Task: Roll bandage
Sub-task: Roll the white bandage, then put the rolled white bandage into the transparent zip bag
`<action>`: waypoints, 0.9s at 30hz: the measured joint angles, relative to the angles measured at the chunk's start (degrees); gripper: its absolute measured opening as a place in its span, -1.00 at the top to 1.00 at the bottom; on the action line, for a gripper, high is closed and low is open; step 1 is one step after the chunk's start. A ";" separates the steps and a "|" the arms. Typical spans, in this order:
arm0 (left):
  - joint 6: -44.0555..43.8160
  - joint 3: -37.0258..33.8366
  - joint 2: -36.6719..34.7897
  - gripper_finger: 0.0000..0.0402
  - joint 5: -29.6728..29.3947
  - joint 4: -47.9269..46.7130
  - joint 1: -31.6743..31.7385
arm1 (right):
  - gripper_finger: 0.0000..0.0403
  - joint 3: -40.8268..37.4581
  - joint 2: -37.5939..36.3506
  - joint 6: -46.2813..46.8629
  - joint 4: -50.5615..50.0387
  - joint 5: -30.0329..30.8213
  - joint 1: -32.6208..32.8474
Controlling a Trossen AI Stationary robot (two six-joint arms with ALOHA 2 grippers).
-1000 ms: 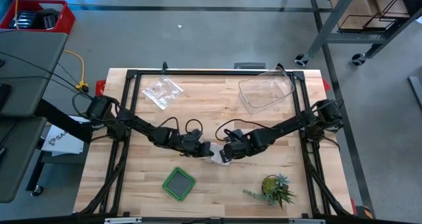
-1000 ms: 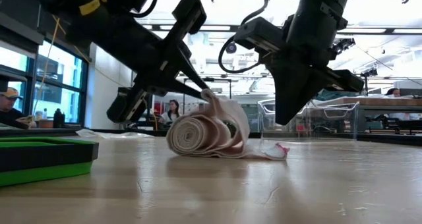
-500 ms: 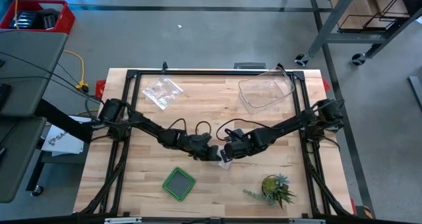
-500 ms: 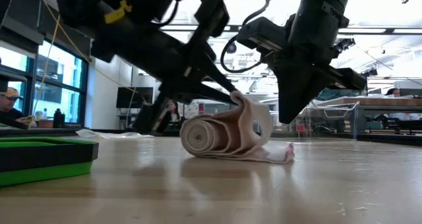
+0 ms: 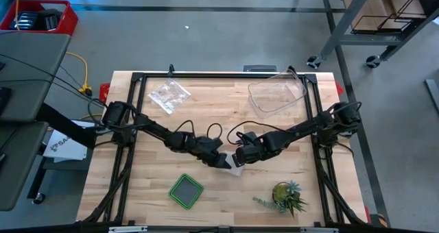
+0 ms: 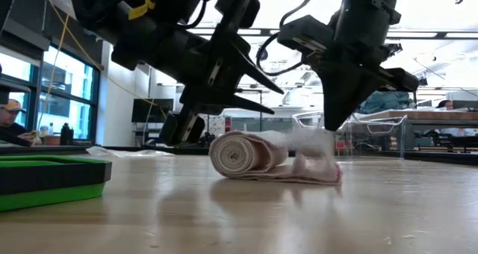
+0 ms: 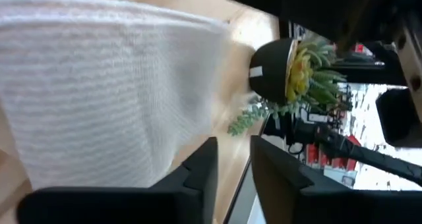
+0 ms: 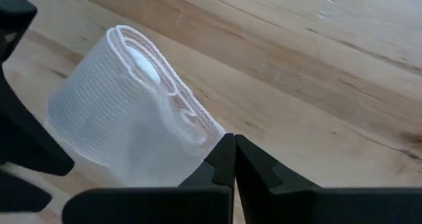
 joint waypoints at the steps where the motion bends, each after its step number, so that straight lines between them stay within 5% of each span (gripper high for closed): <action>1: 0.55 0.00 0.00 0.52 -0.13 0.02 -0.09 | 1.00 0.00 -0.02 0.00 -0.14 0.00 0.00; 7: 1.83 -0.02 -0.01 0.23 -0.61 1.80 0.61 | 1.00 0.00 -0.06 -0.17 -0.56 0.01 0.00; 11: 2.06 -0.10 -1.37 0.11 5.81 2.18 3.33 | 1.00 0.00 -0.97 -0.29 -1.23 0.22 0.00; 20: 9.11 -6.12 -14.55 0.06 10.01 -7.75 12.21 | 1.00 0.00 -4.66 0.16 1.79 -1.47 2.07; 27: 11.84 -13.27 -20.48 0.06 7.38 -14.82 10.98 | 1.00 0.01 0.45 6.24 12.65 -1.88 4.46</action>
